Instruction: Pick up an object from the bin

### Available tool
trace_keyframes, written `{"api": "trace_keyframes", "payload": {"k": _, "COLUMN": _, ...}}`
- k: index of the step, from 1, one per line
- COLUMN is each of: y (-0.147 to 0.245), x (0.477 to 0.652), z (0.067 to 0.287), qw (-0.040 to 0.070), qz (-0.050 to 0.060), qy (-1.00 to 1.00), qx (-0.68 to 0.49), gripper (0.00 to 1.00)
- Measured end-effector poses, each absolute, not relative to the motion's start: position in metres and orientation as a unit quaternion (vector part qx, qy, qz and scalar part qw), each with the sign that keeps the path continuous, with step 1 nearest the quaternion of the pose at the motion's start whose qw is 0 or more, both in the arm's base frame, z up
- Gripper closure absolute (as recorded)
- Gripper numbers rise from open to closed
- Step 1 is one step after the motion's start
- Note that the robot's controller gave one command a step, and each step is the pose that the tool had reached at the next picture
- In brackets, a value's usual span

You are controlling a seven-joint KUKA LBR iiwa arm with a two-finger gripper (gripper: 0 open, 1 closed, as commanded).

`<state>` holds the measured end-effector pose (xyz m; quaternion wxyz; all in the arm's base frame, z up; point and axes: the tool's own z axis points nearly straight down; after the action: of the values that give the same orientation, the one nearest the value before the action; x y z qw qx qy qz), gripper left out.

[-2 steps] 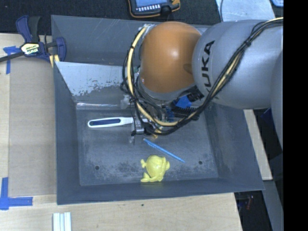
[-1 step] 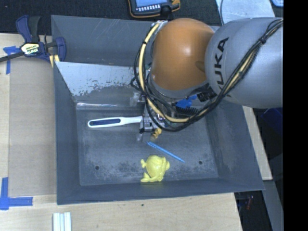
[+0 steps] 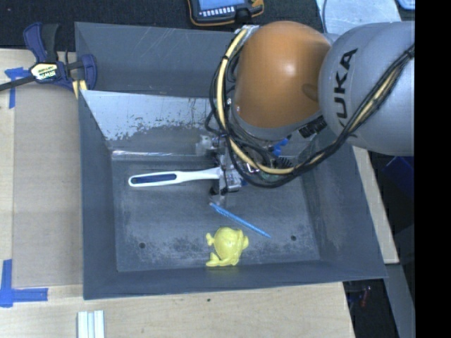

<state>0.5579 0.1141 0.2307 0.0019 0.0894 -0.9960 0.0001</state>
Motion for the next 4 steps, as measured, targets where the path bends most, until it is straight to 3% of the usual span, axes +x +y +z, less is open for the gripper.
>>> {"api": "trace_keyframes", "payload": {"k": 1, "y": 0.11, "x": 0.547, "z": 0.244, "qw": -0.005, "qz": 0.001, "qy": -0.995, "qx": 0.097, "gripper": 0.0}}
{"api": "trace_keyframes", "payload": {"k": 2, "y": 0.127, "x": 0.536, "z": 0.217, "qw": -0.003, "qz": 0.001, "qy": -0.989, "qx": 0.15, "gripper": 0.0}}
{"api": "trace_keyframes", "payload": {"k": 3, "y": 0.105, "x": 0.54, "z": 0.264, "qw": -0.001, "qz": 0.0, "qy": -0.947, "qx": 0.323, "gripper": 0.0}}
{"api": "trace_keyframes", "payload": {"k": 4, "y": 0.081, "x": 0.576, "z": 0.222, "qw": -0.002, "qz": 0.0, "qy": -0.994, "qx": 0.108, "gripper": 1.0}}
